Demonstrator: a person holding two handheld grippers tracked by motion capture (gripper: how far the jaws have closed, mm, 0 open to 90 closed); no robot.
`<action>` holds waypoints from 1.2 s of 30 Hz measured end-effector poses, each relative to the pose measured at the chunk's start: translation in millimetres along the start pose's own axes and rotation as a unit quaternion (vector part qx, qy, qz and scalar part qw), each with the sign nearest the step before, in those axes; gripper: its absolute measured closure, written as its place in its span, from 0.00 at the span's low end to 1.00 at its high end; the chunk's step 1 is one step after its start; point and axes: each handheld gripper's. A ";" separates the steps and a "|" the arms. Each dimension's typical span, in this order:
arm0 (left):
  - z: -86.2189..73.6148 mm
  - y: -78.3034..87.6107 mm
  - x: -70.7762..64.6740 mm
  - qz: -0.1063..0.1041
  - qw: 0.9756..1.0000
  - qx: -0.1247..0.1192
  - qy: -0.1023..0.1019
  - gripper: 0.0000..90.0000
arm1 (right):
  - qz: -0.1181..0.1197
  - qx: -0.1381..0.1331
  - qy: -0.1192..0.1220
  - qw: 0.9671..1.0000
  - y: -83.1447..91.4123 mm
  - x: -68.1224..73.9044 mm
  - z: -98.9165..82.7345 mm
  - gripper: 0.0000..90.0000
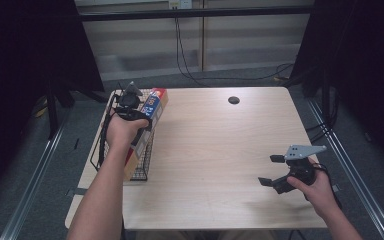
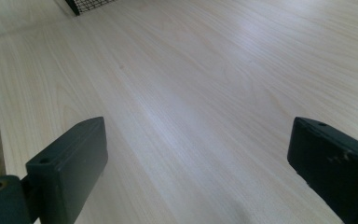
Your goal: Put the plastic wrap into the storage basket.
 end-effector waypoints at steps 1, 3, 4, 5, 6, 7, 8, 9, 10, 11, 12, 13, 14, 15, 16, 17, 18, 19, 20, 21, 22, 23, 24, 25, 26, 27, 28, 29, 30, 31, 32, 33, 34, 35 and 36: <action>-0.7 0.0 1.4 -0.001 1.000 -0.002 0.001 0.48 | 0.000 0.000 0.000 1.000 0.1 0.2 0.1 0.05; -1.9 -0.4 2.8 0.003 1.000 -0.003 0.003 0.48 | 0.000 0.000 0.000 1.000 0.2 0.2 0.2 0.05; -2.4 -0.3 3.6 0.002 1.000 -0.004 0.008 0.48 | 0.000 0.000 0.000 1.000 0.2 0.2 0.2 0.05; -2.9 -0.2 4.6 0.003 1.000 -0.005 0.010 0.48 | 0.000 0.000 0.000 1.000 0.2 0.4 0.2 0.05; -3.3 -0.1 5.2 0.005 1.000 -0.003 0.010 0.48 | 0.000 0.000 0.000 1.000 0.2 0.4 0.2 0.05; -4.0 0.0 5.6 0.007 1.000 -0.004 0.015 0.48 | -0.001 0.000 0.000 1.000 0.1 0.6 0.2 0.05; -4.3 0.1 6.7 0.009 1.000 -0.005 0.016 0.48 | -0.001 0.001 0.000 1.000 0.2 0.8 0.2 0.05; -4.9 0.0 8.0 0.006 1.000 -0.004 0.018 0.48 | -0.001 0.001 0.000 1.000 0.2 0.7 0.2 0.05; -5.4 0.1 8.5 0.005 1.000 -0.005 0.022 0.48 | 0.000 0.000 0.000 1.000 0.3 0.7 0.2 0.05; -5.8 0.2 9.1 0.006 1.000 -0.006 0.023 0.48 | 0.000 0.000 0.000 1.000 0.3 0.7 0.3 0.05; -6.3 0.1 9.5 0.008 1.000 -0.007 0.023 0.48 | 0.000 0.000 0.000 1.000 0.3 0.7 0.3 0.05; -6.6 0.1 9.9 0.008 1.000 -0.007 0.024 0.48 | -0.001 0.000 0.000 1.000 0.2 0.6 0.2 0.05; -6.8 0.2 10.4 0.008 1.000 -0.008 0.028 0.48 | 0.000 0.000 0.000 1.000 0.2 0.7 0.2 0.05; -7.0 0.1 10.8 0.009 0.999 -0.008 0.030 0.48 | 0.000 0.000 0.000 1.000 0.2 0.7 0.2 0.05; -7.1 0.2 11.2 0.009 1.000 -0.006 0.030 0.48 | 0.000 0.000 -0.001 1.000 0.1 0.8 0.2 0.05; -7.1 0.5 12.0 0.009 0.999 -0.007 0.031 0.48 | 0.000 0.000 -0.001 1.000 0.1 0.9 0.3 0.05; -7.4 0.4 11.9 0.010 0.999 -0.006 0.033 0.48 | 0.000 0.000 0.000 1.000 0.1 1.0 0.3 0.05; -7.6 0.2 12.3 0.010 0.999 -0.006 0.033 0.48 | 0.000 0.000 0.000 1.000 0.1 1.0 0.4 0.05; -8.2 0.0 12.8 0.009 0.999 -0.008 0.038 0.48 | -0.001 0.000 0.000 1.000 0.2 1.0 0.4 0.05; -8.5 -0.2 13.6 0.009 0.999 -0.007 0.038 0.48 | 0.000 0.000 -0.001 1.000 0.3 1.0 0.4 0.05; -8.9 -0.4 14.3 0.010 0.999 -0.008 0.037 0.48 | 0.000 0.000 -0.001 1.000 0.2 1.2 0.4 0.05; -9.3 -0.4 14.7 0.011 0.999 -0.010 0.040 0.48 | 0.000 0.001 0.001 1.000 0.2 1.1 0.3 0.05; -9.8 -0.4 15.8 0.010 0.999 -0.009 0.042 0.48 | 0.000 0.001 0.000 1.000 0.2 1.2 0.3 0.05; -10.1 -0.3 16.6 0.011 0.999 -0.008 0.044 0.48 | 0.001 0.001 0.001 1.000 0.2 1.5 0.2 0.05; -10.6 -0.1 17.6 0.011 0.999 -0.010 0.050 0.48 | 0.002 0.001 0.001 1.000 0.2 1.6 0.2 0.05; -10.9 0.0 18.9 0.012 0.999 -0.008 0.050 0.48 | 0.002 0.001 0.001 1.000 0.2 1.6 0.2 0.05; -11.2 0.0 19.9 0.014 0.999 -0.008 0.050 0.48 | 0.002 0.001 0.000 1.000 0.1 1.6 0.3 0.05; -11.5 0.0 20.9 0.015 0.998 -0.009 0.052 0.48 | 0.002 0.000 0.001 1.000 0.1 1.6 0.5 0.05; -11.9 0.0 22.3 0.016 0.998 -0.008 0.054 0.48 | 0.002 0.000 0.001 1.000 0.1 1.6 0.5 0.05; -12.4 -0.4 23.3 0.016 0.998 -0.011 0.058 0.48 | 0.000 -0.001 0.002 1.000 0.1 1.5 0.6 0.05; -12.9 -0.5 24.5 0.016 0.998 -0.011 0.058 0.48 | 0.001 -0.001 0.002 1.000 0.1 1.4 0.6 0.05; -13.6 -0.6 26.0 0.016 0.998 -0.010 0.063 0.48 | 0.003 -0.001 0.002 1.000 0.0 1.5 0.4 0.05; -14.1 -0.8 26.7 0.017 0.998 -0.011 0.068 0.48 | 0.003 -0.001 0.002 1.000 -0.1 1.7 0.4 0.05; -14.6 -1.0 27.9 0.020 0.998 -0.010 0.067 0.48 | 0.001 0.000 0.002 1.000 0.3 1.9 0.5 0.05; -15.2 -1.3 28.5 0.020 0.997 -0.010 0.070 0.48 | 0.002 -0.001 0.002 1.000 0.2 2.0 0.5 0.05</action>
Point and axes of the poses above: each handheld gripper's, and its own axes: y roughly backward along the jaws, z roughly out of its top, x roughly to its left
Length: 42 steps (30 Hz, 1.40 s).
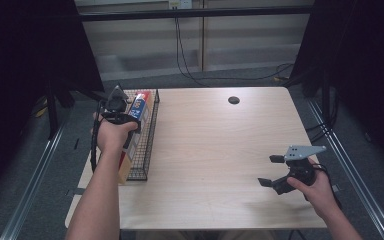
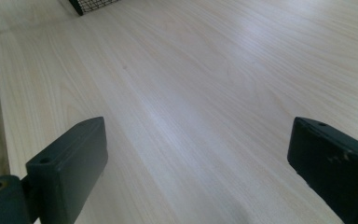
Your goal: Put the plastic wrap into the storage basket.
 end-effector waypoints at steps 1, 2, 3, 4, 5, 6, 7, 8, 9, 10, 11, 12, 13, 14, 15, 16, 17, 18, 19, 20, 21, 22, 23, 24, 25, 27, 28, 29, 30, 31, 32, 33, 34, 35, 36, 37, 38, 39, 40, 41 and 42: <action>-0.5 -0.5 1.2 0.004 1.000 -0.001 0.001 0.48 | 0.001 -0.001 0.001 1.000 0.1 -0.1 0.0 0.05; -0.8 -0.5 1.9 0.004 1.000 0.000 0.002 0.48 | 0.000 -0.001 0.001 1.000 0.2 -0.2 -0.1 0.05; -1.1 -0.6 2.9 0.006 1.000 0.000 0.003 0.48 | 0.001 -0.001 0.002 1.000 0.3 -0.3 -0.1 0.05; -1.4 -0.6 3.7 0.006 1.000 0.000 0.004 0.48 | 0.000 -0.001 0.002 1.000 0.3 -0.3 -0.2 0.05; -1.8 -0.5 4.8 0.006 1.000 0.001 0.008 0.48 | 0.000 -0.001 0.001 1.000 0.2 -0.2 -0.2 0.05; -2.1 -0.6 5.9 0.008 1.000 -0.001 0.011 0.48 | 0.000 -0.001 0.001 1.000 0.0 -0.2 -0.2 0.05; -2.3 -0.7 6.6 0.011 1.000 0.000 0.013 0.48 | 0.000 0.000 0.001 1.000 0.1 0.0 0.0 0.05; -2.5 -0.5 7.3 0.009 1.000 0.000 0.017 0.48 | 0.000 0.000 0.000 1.000 0.1 0.0 0.0 0.05; -2.8 -0.6 7.9 0.012 1.000 -0.002 0.018 0.48 | 0.000 0.001 0.000 1.000 0.0 0.0 0.0 0.05; -3.0 -0.4 8.7 0.013 1.000 0.000 0.016 0.48 | -0.001 0.001 0.001 1.000 0.0 -0.1 -0.1 0.05; -3.2 -0.3 9.2 0.013 1.000 -0.001 0.019 0.48 | 0.001 -0.001 0.001 1.000 0.1 -0.2 -0.2 0.05; -3.6 -0.1 10.1 0.013 1.000 -0.004 0.024 0.48 | 0.000 -0.001 0.002 1.000 0.3 -0.3 -0.1 0.05; -3.8 -0.2 11.2 0.016 1.000 -0.003 0.023 0.48 | 0.001 -0.001 0.001 1.000 0.7 -0.3 -0.1 0.05; -4.4 -0.7 12.4 0.018 0.999 -0.003 0.027 0.48 | 0.001 -0.001 0.000 1.000 0.9 -0.3 0.0 0.05; -4.8 -1.5 13.4 0.020 0.999 -0.004 0.033 0.48 | 0.001 -0.001 0.001 1.000 0.8 -0.5 0.0 0.05; -5.1 -2.2 14.3 0.021 0.999 -0.001 0.032 0.48 | 0.001 -0.001 0.002 1.000 0.6 -0.6 -0.1 0.05; -5.8 -3.5 15.8 0.024 0.999 0.003 0.034 0.48 | 0.002 -0.001 0.002 1.000 0.5 -0.7 0.0 0.05; -6.5 -4.6 17.1 0.022 0.999 0.003 0.039 0.48 | 0.000 -0.002 0.003 1.000 0.3 -0.6 -0.1 0.05; -7.1 -5.8 17.7 0.024 0.999 0.003 0.043 0.48 | 0.001 -0.001 0.001 1.000 0.7 -0.4 0.0 0.05; -7.6 -6.5 18.4 0.024 0.999 0.003 0.043 0.48 | 0.001 -0.001 0.001 1.000 1.0 -0.5 0.0 0.05; -8.2 -7.5 19.5 0.028 0.999 0.002 0.044 0.48 | 0.000 -0.001 0.001 1.000 1.2 -0.7 0.0 0.05; -8.6 -8.3 19.7 0.026 0.999 0.003 0.047 0.48 | -0.001 -0.001 0.002 1.000 1.5 -1.0 -0.1 0.05; -8.8 -8.8 20.0 0.028 0.999 0.004 0.047 0.48 | -0.001 -0.002 0.001 1.000 1.7 -1.1 -0.2 0.05; -9.3 -9.7 19.8 0.027 0.998 0.002 0.050 0.48 | 0.000 -0.003 0.001 1.000 1.6 -1.2 -0.3 0.05; -9.5 -10.4 19.6 0.027 0.998 0.003 0.052 0.48 | -0.002 -0.002 0.001 1.000 1.9 -1.2 -0.3 0.05; -10.3 -12.0 19.4 0.026 0.998 0.003 0.054 0.48 | 0.001 -0.001 0.002 1.000 2.1 -1.3 -0.6 0.05; -10.6 -12.9 19.8 0.025 0.998 0.003 0.055 0.48 | 0.002 -0.001 0.002 1.000 2.0 -1.1 -0.7 0.05; -10.8 -13.6 20.1 0.027 0.998 0.003 0.054 0.48 | 0.002 -0.002 0.002 1.000 1.8 -1.0 -0.8 0.05; -11.0 -14.0 19.8 0.027 0.998 0.002 0.057 0.48 | 0.003 -0.002 0.002 1.000 1.9 -1.0 -0.8 0.05; -11.2 -14.6 19.7 0.025 0.998 0.004 0.059 0.48 | 0.003 -0.001 0.002 1.000 1.9 -0.8 -0.8 0.05; -11.2 -14.7 20.0 0.025 0.998 0.005 0.057 0.48 | 0.002 -0.002 0.002 1.000 1.9 -0.8 -0.7 0.05; -11.3 -15.3 19.7 0.022 0.998 0.002 0.062 0.48 | 0.001 -0.003 0.003 1.000 2.0 -0.8 -0.6 0.05; -11.1 -15.7 19.6 0.022 0.998 0.002 0.065 0.48 | 0.002 -0.004 0.002 1.000 2.0 -1.0 -0.5 0.05; -11.0 -16.3 20.3 0.019 0.998 0.001 0.065 0.48 | 0.002 -0.005 0.000 1.000 2.5 -1.3 -0.3 0.05; -11.0 -16.7 20.2 0.016 0.997 -0.001 0.073 0.48 | 0.001 -0.006 0.000 1.000 2.7 -1.5 -0.2 0.05; -10.9 -17.0 21.1 0.018 0.998 0.004 0.067 0.48 | 0.001 -0.005 0.001 1.000 2.8 -1.5 -0.2 0.05; -11.0 -17.5 21.2 0.018 0.998 0.005 0.066 0.48 | 0.000 -0.005 0.001 1.000 2.8 -1.5 -0.3 0.05; -11.3 -18.1 20.9 0.018 0.997 0.003 0.074 0.48 | -0.001 -0.005 0.001 1.000 2.8 -1.6 -0.3 0.05; -11.4 -18.8 21.8 0.017 0.997 0.005 0.075 0.48 | -0.001 -0.005 0.000 1.000 2.9 -1.8 -0.5 0.05; -11.6 -19.6 22.2 0.019 0.997 0.006 0.074 0.47 | -0.002 -0.004 -0.001 1.000 2.9 -2.0 -0.5 0.05; -11.9 -20.1 22.6 0.022 0.997 0.004 0.075 0.47 | -0.004 -0.004 -0.003 1.000 3.1 -1.9 -0.5 0.05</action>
Point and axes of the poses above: each handheld gripper's, and its own axes: y roughly backward along the jaws, z roughly out of its top, x roughly to its left
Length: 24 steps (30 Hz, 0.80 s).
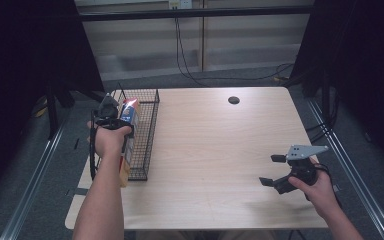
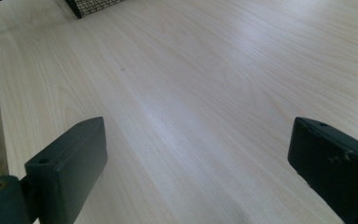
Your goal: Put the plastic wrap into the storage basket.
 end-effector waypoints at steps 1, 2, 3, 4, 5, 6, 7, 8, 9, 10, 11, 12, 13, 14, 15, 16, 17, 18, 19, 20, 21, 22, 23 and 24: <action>-0.2 -1.0 -0.3 0.000 1.000 0.000 0.004 0.47 | 0.001 -0.001 0.000 1.000 -0.2 0.0 0.0 0.05; -0.1 -1.5 0.6 -0.001 1.000 0.002 0.001 0.47 | 0.001 -0.001 0.000 1.000 0.0 0.1 0.0 0.05; 0.1 -1.7 1.1 0.001 1.000 0.002 0.005 0.47 | 0.002 0.000 -0.001 1.000 0.0 0.1 -0.2 0.05; 0.1 -2.5 1.0 0.001 1.000 0.002 0.006 0.47 | 0.003 0.001 -0.002 1.000 -0.1 0.1 -0.3 0.05; 0.3 -3.0 1.4 0.000 1.000 0.005 0.005 0.47 | 0.005 0.000 -0.002 1.000 -0.3 0.0 -0.4 0.05; 0.4 -3.7 2.0 -0.001 1.000 0.004 0.006 0.47 | 0.005 -0.001 -0.003 1.000 -0.3 -0.1 -0.3 0.05; 0.5 -4.0 1.9 0.000 1.000 0.006 0.008 0.47 | 0.004 -0.002 -0.003 1.000 0.0 -0.2 -0.1 0.05; 0.5 -4.3 1.8 0.002 1.000 0.006 0.009 0.47 | 0.004 -0.003 -0.003 1.000 0.2 -0.4 0.1 0.04; 0.7 -4.6 2.6 0.002 1.000 0.007 0.007 0.47 | 0.004 -0.006 -0.004 1.000 0.2 -0.4 0.2 0.05; 0.9 -5.2 2.4 0.004 1.000 0.008 0.009 0.47 | 0.004 -0.005 -0.004 1.000 0.6 -0.3 0.3 0.05; 1.2 -5.8 2.7 0.002 1.000 0.007 0.006 0.47 | 0.004 -0.005 -0.003 1.000 0.7 -0.2 0.3 0.04; 1.6 -6.8 2.8 0.000 1.000 0.007 0.004 0.47 | 0.002 -0.005 -0.003 1.000 0.4 -0.2 0.3 0.05; 1.7 -7.2 2.3 0.000 1.000 0.009 0.006 0.47 | 0.005 -0.006 -0.003 1.000 -0.1 -0.4 0.2 0.05; 1.8 -7.7 2.4 -0.002 1.000 0.010 0.005 0.47 | 0.004 -0.005 -0.003 1.000 -0.1 -0.3 0.4 0.05; 1.9 -8.7 1.8 -0.001 1.000 0.012 0.005 0.47 | 0.005 -0.004 -0.001 1.000 -0.2 -0.7 0.4 0.04; 1.8 -9.9 1.1 0.001 1.000 0.012 0.004 0.47 | 0.006 -0.005 -0.003 1.000 -0.6 -0.6 0.5 0.05; 1.5 -10.7 0.1 -0.001 1.000 0.012 0.012 0.47 | 0.007 -0.004 -0.003 1.000 -0.8 -0.5 0.4 0.04; 1.3 -12.4 -0.6 0.003 1.000 0.011 0.012 0.47 | 0.006 -0.004 -0.002 1.000 -1.2 -0.2 0.3 0.05; 1.1 -13.2 -1.3 0.002 1.000 0.013 0.014 0.47 | 0.007 -0.002 -0.001 1.000 -1.6 -0.1 0.2 0.05; 1.2 -14.1 -0.8 0.001 1.000 0.015 0.013 0.47 | 0.006 0.000 -0.001 1.000 -1.8 0.3 0.2 0.04; 1.1 -14.8 -0.3 0.004 1.000 0.015 0.009 0.47 | 0.006 0.000 -0.001 1.000 -2.2 0.5 0.2 0.05; 0.6 -16.4 -1.0 0.003 1.000 0.015 0.014 0.47 | 0.006 0.000 -0.001 1.000 -2.2 0.6 0.2 0.05; 0.6 -17.2 1.2 -0.002 1.000 0.019 0.008 0.47 | 0.007 -0.001 -0.001 1.000 -2.0 0.5 0.3 0.04; 0.2 -18.5 0.8 -0.004 1.000 0.019 0.012 0.47 | 0.007 -0.001 -0.001 1.000 -1.7 0.4 0.3 0.05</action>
Point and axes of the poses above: each handheld gripper's, and its own axes: y roughly backward along the jaws, z roughly out of its top, x roughly to its left
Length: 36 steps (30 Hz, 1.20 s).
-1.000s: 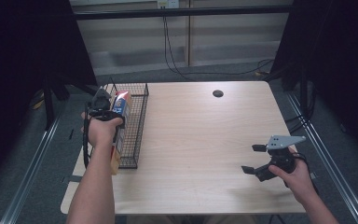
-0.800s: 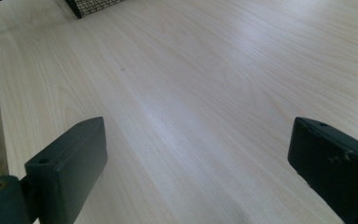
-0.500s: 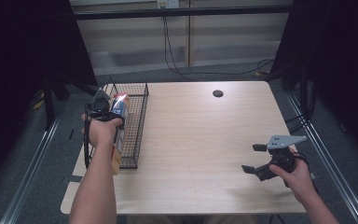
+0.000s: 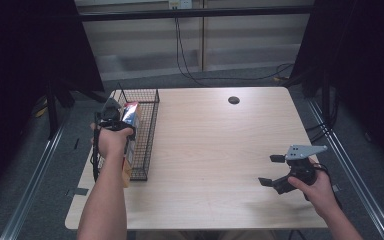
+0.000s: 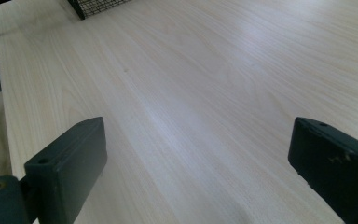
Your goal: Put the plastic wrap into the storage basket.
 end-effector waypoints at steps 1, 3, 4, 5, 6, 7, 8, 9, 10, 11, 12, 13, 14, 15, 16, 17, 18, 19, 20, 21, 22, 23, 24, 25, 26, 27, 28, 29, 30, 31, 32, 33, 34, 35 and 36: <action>-0.1 -0.4 0.0 0.003 1.000 0.002 -0.004 0.47 | 0.000 0.000 0.000 1.000 0.2 -0.3 -0.1 0.04; 0.4 -1.5 0.3 0.009 1.000 0.002 -0.007 0.47 | 0.000 -0.001 0.001 1.000 0.2 -0.8 -0.2 0.04; 0.2 -2.1 -0.1 0.006 1.000 0.002 -0.004 0.47 | 0.000 0.001 0.002 1.000 0.2 -0.8 -0.1 0.05; 0.4 -2.3 0.7 0.005 1.000 0.003 -0.005 0.47 | 0.000 0.001 0.002 1.000 -0.1 -0.7 -0.1 0.05; 0.5 -2.3 0.3 0.006 1.000 0.003 0.000 0.47 | 0.001 0.001 0.000 1.000 -0.9 -0.5 -0.2 0.05; 0.9 -1.9 1.4 0.005 1.000 0.006 -0.004 0.47 | 0.001 0.001 0.000 1.000 -1.1 -0.4 -0.1 0.05; 1.2 -2.0 1.6 0.006 1.000 0.004 -0.006 0.47 | 0.002 0.002 0.000 1.000 -1.3 -0.5 -0.1 0.04; 1.2 -2.1 1.4 0.007 1.000 0.003 -0.006 0.47 | 0.001 0.003 0.000 1.000 -1.5 -0.4 0.0 0.05; 1.4 -2.3 2.0 0.005 1.000 0.004 -0.009 0.47 | 0.001 0.004 0.000 1.000 -1.6 -0.1 0.0 0.05; 1.3 -2.6 1.6 0.007 1.000 0.002 -0.005 0.47 | 0.001 0.004 0.000 1.000 -1.6 -0.1 0.0 0.05; 1.4 -3.0 1.6 0.006 1.000 0.002 -0.007 0.47 | 0.001 0.003 0.000 1.000 -1.7 -0.2 0.0 0.04; 1.2 -3.3 1.0 0.006 1.000 0.004 -0.005 0.47 | 0.001 0.004 0.000 1.000 -1.6 -0.1 0.0 0.05; 1.2 -3.6 1.1 0.006 1.000 0.004 -0.006 0.47 | 0.001 0.003 0.001 1.000 -1.7 -0.1 -0.1 0.05; 1.2 -3.8 1.1 0.006 1.000 0.005 -0.007 0.47 | 0.002 0.003 0.002 1.000 -1.6 -0.2 -0.1 0.04; 1.5 -3.6 1.8 0.008 1.000 0.007 -0.012 0.47 | 0.002 0.003 0.002 1.000 -1.6 -0.2 -0.2 0.05; 1.3 -4.0 1.0 0.007 1.000 0.006 -0.008 0.47 | 0.001 0.003 0.001 1.000 -1.5 -0.2 -0.2 0.05; 1.2 -4.4 0.3 0.007 1.000 0.007 -0.005 0.47 | 0.001 0.003 0.001 1.000 -1.5 -0.3 -0.1 0.04; 1.2 -4.7 0.6 0.007 1.000 0.005 -0.005 0.47 | 0.000 0.004 0.001 1.000 -1.5 -0.3 -0.1 0.04; 1.2 -5.1 0.6 0.008 1.000 0.005 -0.006 0.47 | 0.001 0.004 0.001 1.000 -1.5 -0.3 -0.1 0.04; 1.3 -5.1 0.1 0.008 1.000 0.007 -0.006 0.47 | 0.000 0.004 0.001 1.000 -1.5 -0.3 -0.1 0.04; 1.2 -5.6 -0.1 0.006 1.000 0.008 -0.008 0.47 | 0.000 0.004 0.001 1.000 -1.5 -0.2 -0.1 0.04; 1.3 -5.9 0.2 0.006 1.000 0.009 -0.011 0.47 | 0.002 0.003 0.001 1.000 -1.6 -0.3 -0.2 0.05; 1.1 -6.3 -0.1 0.008 1.000 0.008 -0.011 0.47 | 0.002 0.003 0.001 1.000 -1.6 -0.2 -0.2 0.04; 1.0 -6.7 0.0 0.008 1.000 0.009 -0.014 0.47 | 0.001 0.003 0.001 1.000 -1.6 -0.2 -0.2 0.05; 0.9 -7.1 0.0 0.007 1.000 0.010 -0.014 0.47 | 0.000 0.004 0.001 1.000 -1.6 -0.1 -0.2 0.05; 0.9 -7.3 -0.2 0.008 1.000 0.011 -0.014 0.47 | 0.001 0.005 0.001 1.000 -1.7 -0.1 -0.2 0.04; 1.0 -7.6 -0.1 0.010 1.000 0.011 -0.016 0.47 | 0.001 0.005 0.001 1.000 -1.7 0.0 -0.2 0.04; 1.0 -7.8 -0.4 0.008 1.000 0.012 -0.014 0.47 | 0.002 0.005 0.001 1.000 -1.8 0.1 -0.2 0.04; 1.0 -8.1 -0.3 0.008 1.000 0.011 -0.014 0.47 | 0.004 0.006 0.001 1.000 -2.1 0.1 -0.4 0.05; 1.1 -8.3 -0.2 0.009 1.000 0.011 -0.015 0.47 | 0.004 0.006 0.002 1.000 -2.3 0.1 -0.4 0.05; 0.6 -8.7 -1.4 0.008 1.000 0.012 -0.011 0.47 | 0.004 0.006 0.002 1.000 -2.3 0.1 -0.5 0.04; 0.5 -8.9 -1.5 0.008 1.000 0.013 -0.011 0.47 | 0.003 0.006 0.002 1.000 -2.4 0.2 -0.5 0.05; 0.6 -9.2 -1.5 0.007 1.000 0.014 -0.012 0.47 | 0.003 0.005 0.002 1.000 -2.3 0.2 -0.5 0.04; 1.1 -8.7 -0.5 0.012 1.000 0.017 -0.021 0.47 | 0.003 0.005 0.002 1.000 -2.3 0.3 -0.5 0.05; 0.9 -9.0 -0.8 0.007 1.000 0.017 -0.017 0.47 | 0.003 0.005 0.002 1.000 -2.3 0.3 -0.5 0.04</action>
Point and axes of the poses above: each handheld gripper's, and its own axes: y roughly backward along the jaws, z roughly out of its top, x roughly to its left
